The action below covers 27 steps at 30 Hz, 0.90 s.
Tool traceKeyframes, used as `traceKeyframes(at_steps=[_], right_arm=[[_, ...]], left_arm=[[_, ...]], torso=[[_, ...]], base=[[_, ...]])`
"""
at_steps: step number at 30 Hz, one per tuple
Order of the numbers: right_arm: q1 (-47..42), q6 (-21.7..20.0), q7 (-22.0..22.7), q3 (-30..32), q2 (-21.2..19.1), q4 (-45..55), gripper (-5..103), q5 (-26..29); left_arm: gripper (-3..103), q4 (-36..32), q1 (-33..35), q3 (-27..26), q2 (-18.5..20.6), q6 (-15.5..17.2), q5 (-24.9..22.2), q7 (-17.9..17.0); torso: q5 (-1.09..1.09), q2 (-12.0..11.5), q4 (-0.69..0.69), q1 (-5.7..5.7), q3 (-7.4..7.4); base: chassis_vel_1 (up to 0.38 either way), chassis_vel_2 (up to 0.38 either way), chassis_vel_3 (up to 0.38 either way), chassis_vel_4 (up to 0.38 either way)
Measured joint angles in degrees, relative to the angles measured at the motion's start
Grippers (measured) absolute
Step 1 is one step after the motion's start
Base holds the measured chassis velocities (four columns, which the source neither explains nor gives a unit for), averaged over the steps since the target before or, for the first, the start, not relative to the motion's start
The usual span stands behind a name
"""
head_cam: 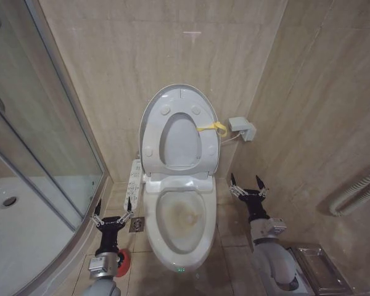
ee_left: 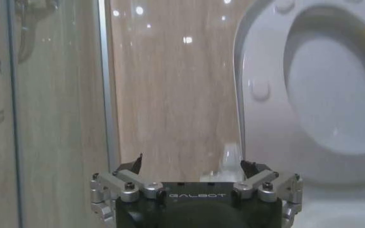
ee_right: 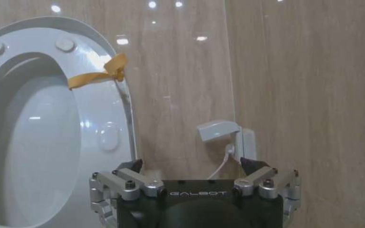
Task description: Open the toilet lid, clean the toilet bowl with a toilet brush, close the toilet lid, and flush.
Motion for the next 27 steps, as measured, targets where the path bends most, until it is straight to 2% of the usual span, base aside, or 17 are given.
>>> traceKeyframes(at_steps=[13, 22, 27], right_arm=[[0.0, 0.0, 0.0, 0.0, 0.0, 0.0, 100, 0.0], [0.0, 0.0, 0.0, 0.0, 0.0, 0.0, 100, 0.0], [0.0, 0.0, 0.0, 0.0, 0.0, 0.0, 100, 0.0]], left_arm=[[100, 11.1, 2.0, 0.5, -0.7, -4.5, 1.8, -5.7], [100, 20.7, -0.6, 0.2, -0.8, -7.3, 1.1, -6.6], [100, 23.4, -1.8, 0.1, -0.7, -7.6, 0.1, -6.6]], torso=[[-0.01, 0.0, 0.00, -0.03, -0.01], [-0.01, 0.0, 0.00, -0.03, -0.01], [0.00, 0.0, 0.00, -0.03, -0.01]], base=[[0.000, 0.000, 0.000, 0.000], [0.000, 0.000, 0.000, 0.000], [0.000, 0.000, 0.000, 0.000]])
